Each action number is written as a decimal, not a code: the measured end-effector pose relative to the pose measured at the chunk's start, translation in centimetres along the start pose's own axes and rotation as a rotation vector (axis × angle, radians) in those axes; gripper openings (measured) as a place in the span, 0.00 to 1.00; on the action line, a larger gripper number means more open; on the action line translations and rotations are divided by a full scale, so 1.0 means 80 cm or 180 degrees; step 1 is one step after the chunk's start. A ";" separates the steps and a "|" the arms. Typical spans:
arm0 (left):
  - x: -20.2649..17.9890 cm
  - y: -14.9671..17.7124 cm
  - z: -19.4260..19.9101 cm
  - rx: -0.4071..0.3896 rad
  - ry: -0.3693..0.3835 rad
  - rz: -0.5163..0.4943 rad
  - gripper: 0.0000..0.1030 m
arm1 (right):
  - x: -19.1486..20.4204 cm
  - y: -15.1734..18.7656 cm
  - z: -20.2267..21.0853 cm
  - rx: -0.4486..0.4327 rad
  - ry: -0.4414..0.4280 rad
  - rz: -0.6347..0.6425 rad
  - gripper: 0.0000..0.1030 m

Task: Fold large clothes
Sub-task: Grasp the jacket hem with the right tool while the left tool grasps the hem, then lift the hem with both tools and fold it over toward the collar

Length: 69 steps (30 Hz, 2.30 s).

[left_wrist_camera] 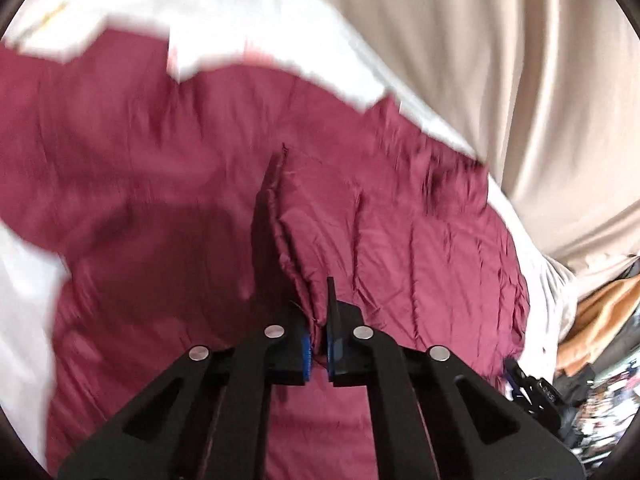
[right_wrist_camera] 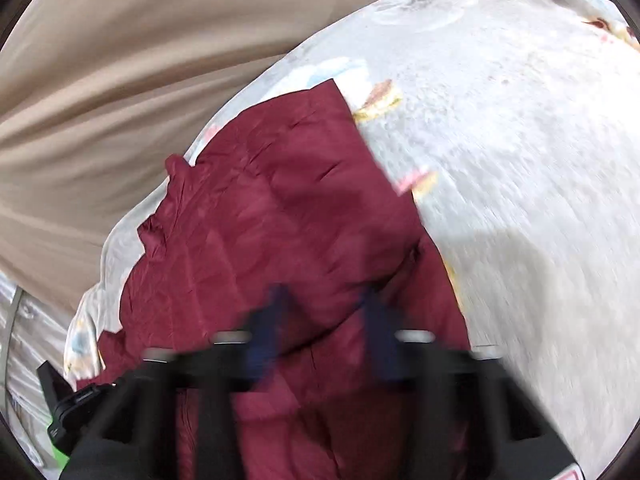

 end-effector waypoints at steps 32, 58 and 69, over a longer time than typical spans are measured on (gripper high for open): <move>0.028 0.028 -0.052 -0.0047 -0.0372 -0.0542 0.12 | 0.019 -0.047 -0.029 -0.0374 0.0763 0.0532 0.01; 0.203 -0.037 0.194 -0.1178 -0.1253 0.0662 0.79 | 0.127 0.193 0.050 -0.0053 0.0568 0.1614 0.07; 0.319 -0.098 0.174 -0.1233 -0.1012 0.1372 0.03 | 0.126 0.224 0.043 -0.0155 0.0586 0.1544 0.09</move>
Point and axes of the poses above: each gripper's, at about its wrist camera, not at the fingertips, and z roughly against the way its jaws point, x to its left, y to its underside, the point moved 2 cm from there along -z, roughly the way its jaws point, and after that the axes turned 13 degrees about y, right-handed, at the moved point
